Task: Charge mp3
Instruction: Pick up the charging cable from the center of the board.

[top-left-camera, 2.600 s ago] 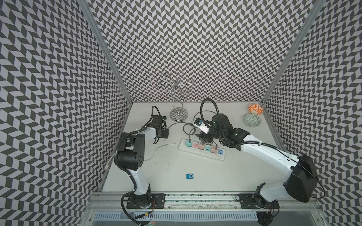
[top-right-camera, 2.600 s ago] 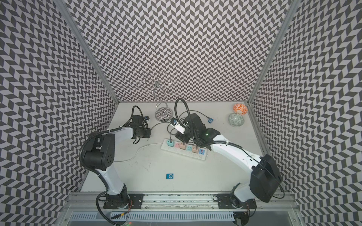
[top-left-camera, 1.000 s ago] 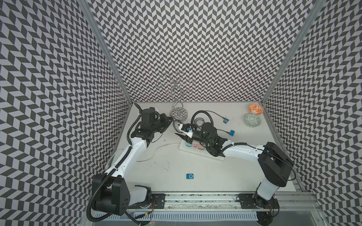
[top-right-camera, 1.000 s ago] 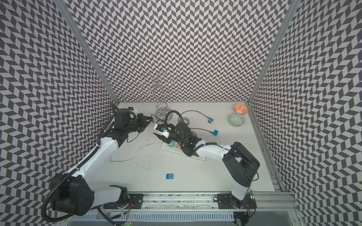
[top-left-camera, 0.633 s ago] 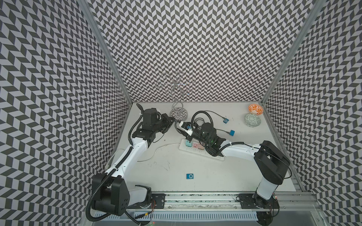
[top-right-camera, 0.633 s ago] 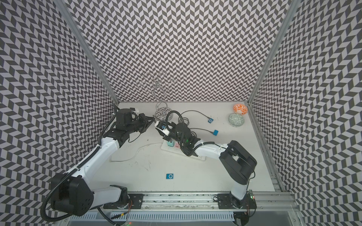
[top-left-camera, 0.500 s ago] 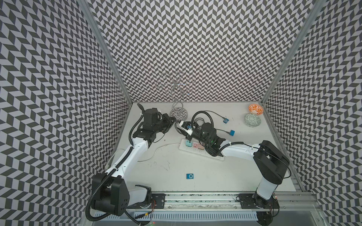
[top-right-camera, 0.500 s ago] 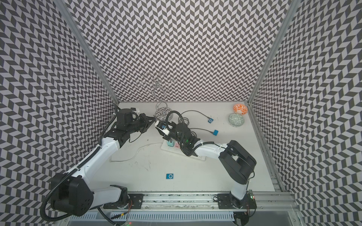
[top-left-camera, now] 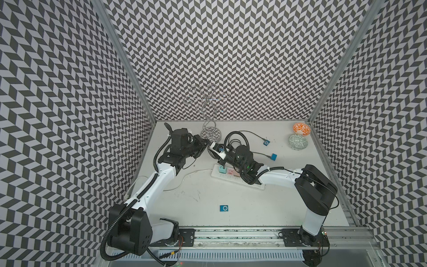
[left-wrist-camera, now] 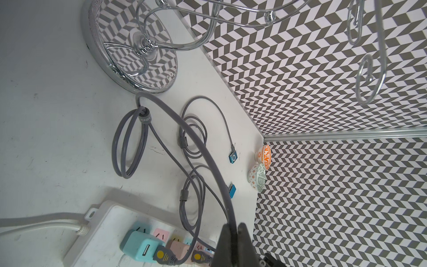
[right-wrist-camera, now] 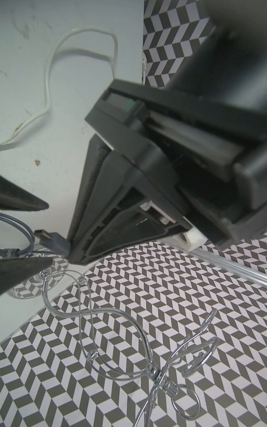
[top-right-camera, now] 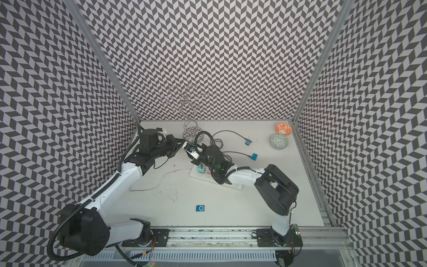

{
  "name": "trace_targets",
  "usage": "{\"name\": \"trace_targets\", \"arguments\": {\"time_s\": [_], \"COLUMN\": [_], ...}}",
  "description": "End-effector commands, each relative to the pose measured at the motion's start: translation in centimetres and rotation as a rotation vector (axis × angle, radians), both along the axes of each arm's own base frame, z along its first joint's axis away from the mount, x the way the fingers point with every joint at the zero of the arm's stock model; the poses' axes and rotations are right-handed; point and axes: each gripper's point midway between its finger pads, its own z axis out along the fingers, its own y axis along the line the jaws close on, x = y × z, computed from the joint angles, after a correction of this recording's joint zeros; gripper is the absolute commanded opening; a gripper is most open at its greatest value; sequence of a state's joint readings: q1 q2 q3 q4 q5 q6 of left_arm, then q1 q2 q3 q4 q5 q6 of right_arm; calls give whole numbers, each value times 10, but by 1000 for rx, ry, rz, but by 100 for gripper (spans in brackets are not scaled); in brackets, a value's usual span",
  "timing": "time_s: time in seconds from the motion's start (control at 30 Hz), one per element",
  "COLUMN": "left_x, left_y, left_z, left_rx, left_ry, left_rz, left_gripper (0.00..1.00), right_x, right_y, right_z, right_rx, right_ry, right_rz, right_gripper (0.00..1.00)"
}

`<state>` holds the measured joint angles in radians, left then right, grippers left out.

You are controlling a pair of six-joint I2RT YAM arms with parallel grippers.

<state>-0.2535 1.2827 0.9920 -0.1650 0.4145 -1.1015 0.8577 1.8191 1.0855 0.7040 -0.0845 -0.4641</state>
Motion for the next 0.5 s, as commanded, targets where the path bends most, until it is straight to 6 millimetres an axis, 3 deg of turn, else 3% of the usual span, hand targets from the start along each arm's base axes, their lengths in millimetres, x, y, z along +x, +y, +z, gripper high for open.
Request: {"name": "trace_targets", "arguments": {"time_s": [0.0, 0.47], "left_x": [0, -3], "left_y": [-4, -15], "left_z": [8, 7], "left_rx": [-17, -41], "left_ry": [-32, -30], "left_rz": [-1, -19], "left_gripper": [0, 0], "right_x": [4, 7], "right_y": [2, 2], "right_z": [32, 26], "right_rx": [74, 62], "right_ry": [-77, -62], "right_rz": [-25, -46], "right_gripper": [30, 14]}}
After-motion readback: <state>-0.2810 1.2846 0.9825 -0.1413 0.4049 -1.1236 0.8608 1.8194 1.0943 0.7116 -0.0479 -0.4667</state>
